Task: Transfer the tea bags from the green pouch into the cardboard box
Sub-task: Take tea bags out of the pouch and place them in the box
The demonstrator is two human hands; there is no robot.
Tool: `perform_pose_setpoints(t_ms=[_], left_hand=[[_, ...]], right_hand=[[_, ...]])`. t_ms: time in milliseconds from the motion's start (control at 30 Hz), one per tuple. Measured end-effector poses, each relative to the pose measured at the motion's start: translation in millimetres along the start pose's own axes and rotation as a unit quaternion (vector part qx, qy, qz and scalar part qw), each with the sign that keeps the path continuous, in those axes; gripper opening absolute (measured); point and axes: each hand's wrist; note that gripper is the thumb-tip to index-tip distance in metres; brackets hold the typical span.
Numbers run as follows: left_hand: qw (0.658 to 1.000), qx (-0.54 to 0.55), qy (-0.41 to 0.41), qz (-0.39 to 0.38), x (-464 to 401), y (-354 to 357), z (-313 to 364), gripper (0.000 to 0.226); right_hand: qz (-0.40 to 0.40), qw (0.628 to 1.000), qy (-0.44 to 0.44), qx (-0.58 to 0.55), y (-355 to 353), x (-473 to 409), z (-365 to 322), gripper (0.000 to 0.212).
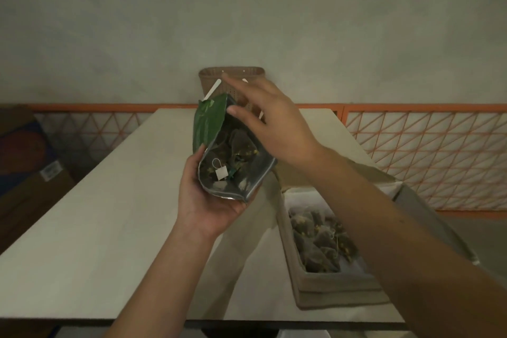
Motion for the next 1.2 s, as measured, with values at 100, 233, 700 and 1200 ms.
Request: perform_pose_setpoints(t_ms=[100,233,700,1200], left_hand=[[1.0,-0.014,-0.01,0.003,2,-3,6,0.052],[1.0,-0.023,-0.016,-0.002,5,-4,8,0.053],[0.995,-0.069,-0.007,-0.066,-11,28,12,0.05],[0.989,0.03,-0.088,-0.112,-48,8,16,0.07]], right_hand=[[-0.026,0.999,-0.024,0.004,6,-7,-1,0.04],[-0.027,0.998,-0.052,-0.005,3,-13,0,0.016],[0.146,0.984,-0.106,-0.015,-24,-3,-16,0.01],[0.089,0.996,-0.012,0.017,-24,-2,9,0.013]])
Point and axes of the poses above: each hand's wrist, its own x-axis away from the middle knuckle, its own y-axis out of the palm, z = x × y, and after that the axes turned 9 degrees about x, right-handed
